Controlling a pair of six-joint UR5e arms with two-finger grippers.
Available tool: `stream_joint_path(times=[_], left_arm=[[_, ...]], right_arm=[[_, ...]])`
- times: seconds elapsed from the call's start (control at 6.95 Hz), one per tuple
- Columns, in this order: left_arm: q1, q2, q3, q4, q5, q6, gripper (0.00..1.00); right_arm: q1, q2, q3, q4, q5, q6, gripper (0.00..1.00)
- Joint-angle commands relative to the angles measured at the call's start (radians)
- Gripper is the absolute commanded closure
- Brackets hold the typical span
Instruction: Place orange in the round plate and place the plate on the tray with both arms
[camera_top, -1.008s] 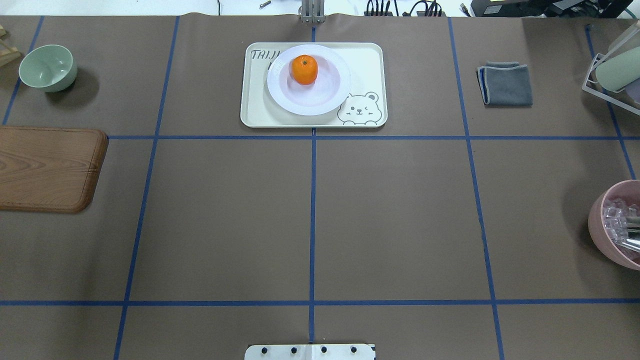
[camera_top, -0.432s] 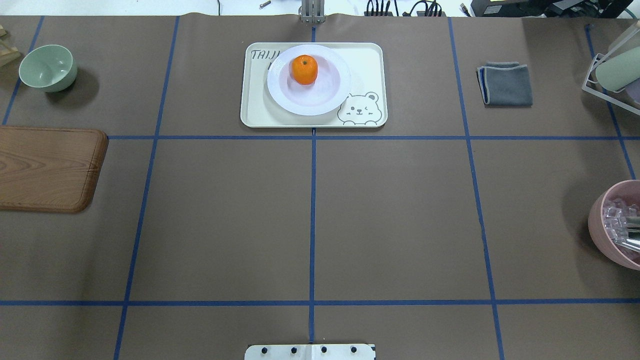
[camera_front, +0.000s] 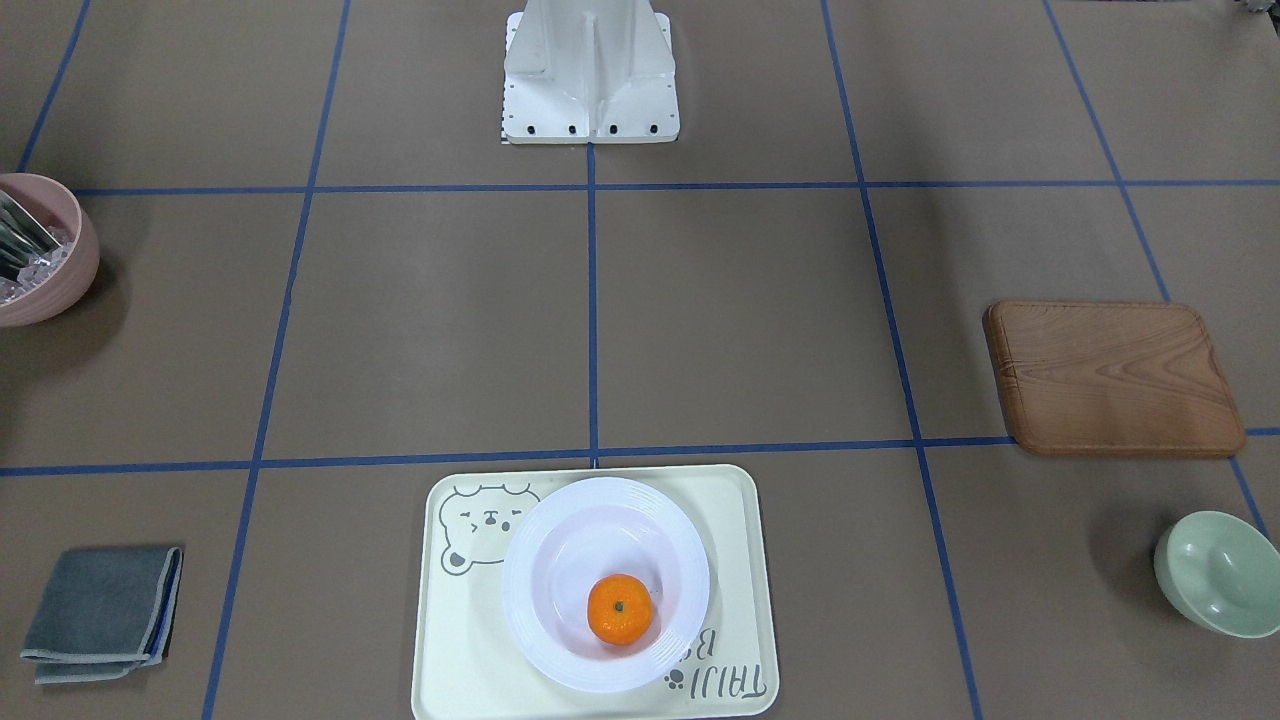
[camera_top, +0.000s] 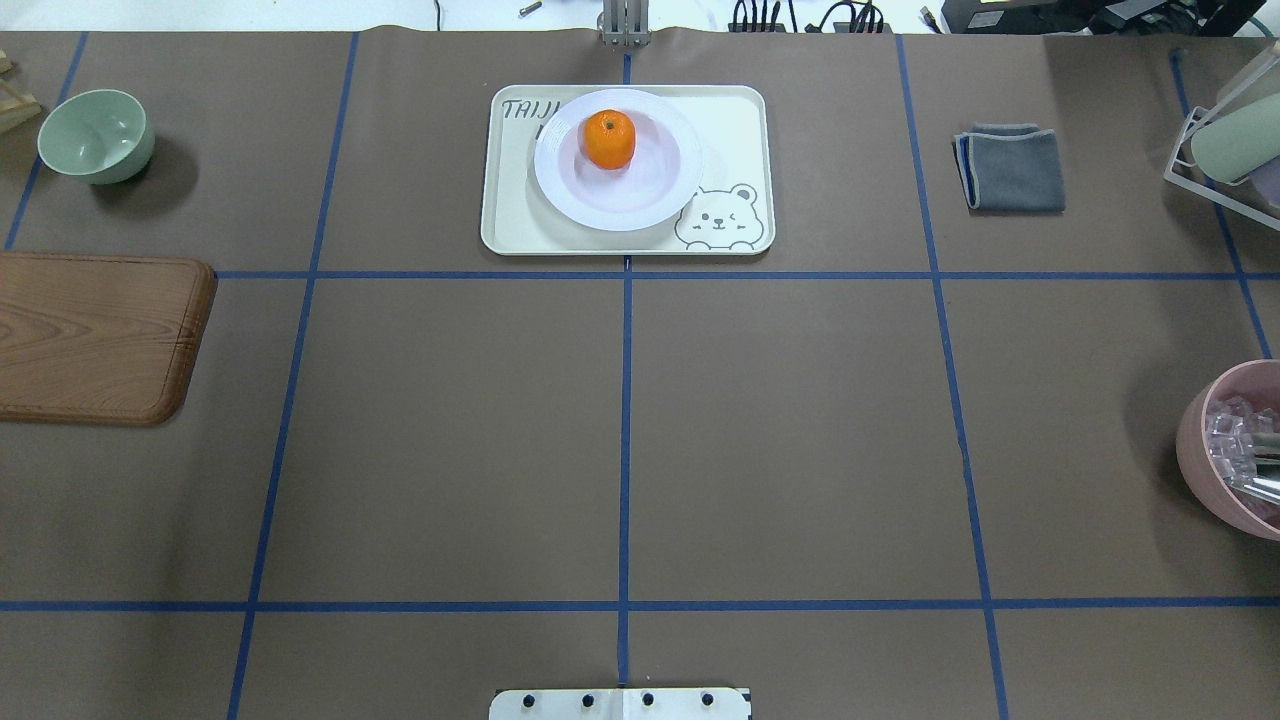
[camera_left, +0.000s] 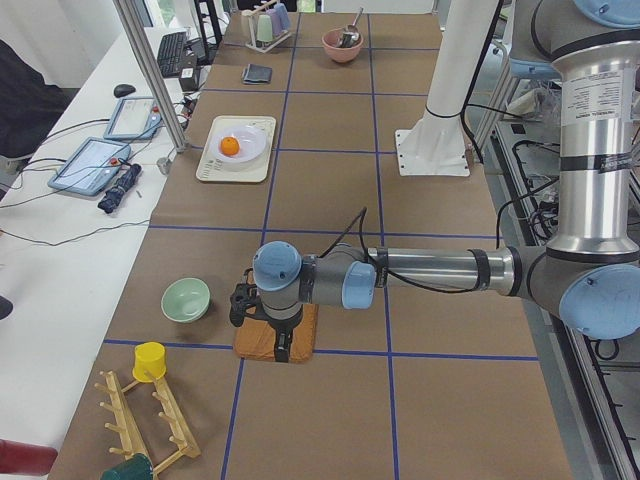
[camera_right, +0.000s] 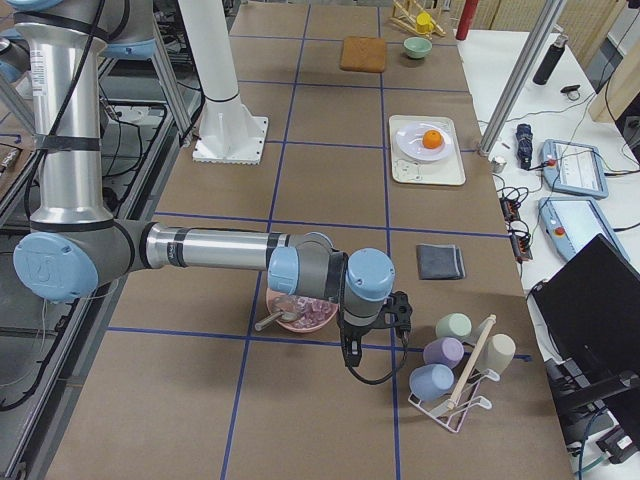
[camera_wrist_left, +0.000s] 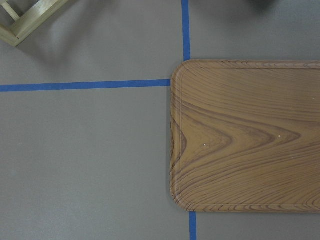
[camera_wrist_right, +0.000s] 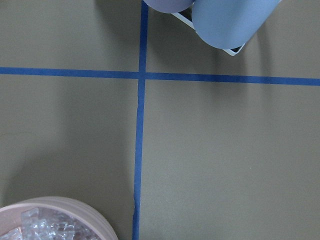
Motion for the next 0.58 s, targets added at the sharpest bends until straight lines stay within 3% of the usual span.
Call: stream_joint_path(times=[0.0,0.43], left_arm=[[0.001,0.000,0.000,0.000,0.000,-0.002,0.01],[0.001,0.000,0.005,0.000,0.002,-0.002,0.01]], right_arm=[[0.000,0.001,-0.002,0.000,0.000,0.000,0.00],[0.000,0.001,0.000,0.002,0.000,0.000,0.00]])
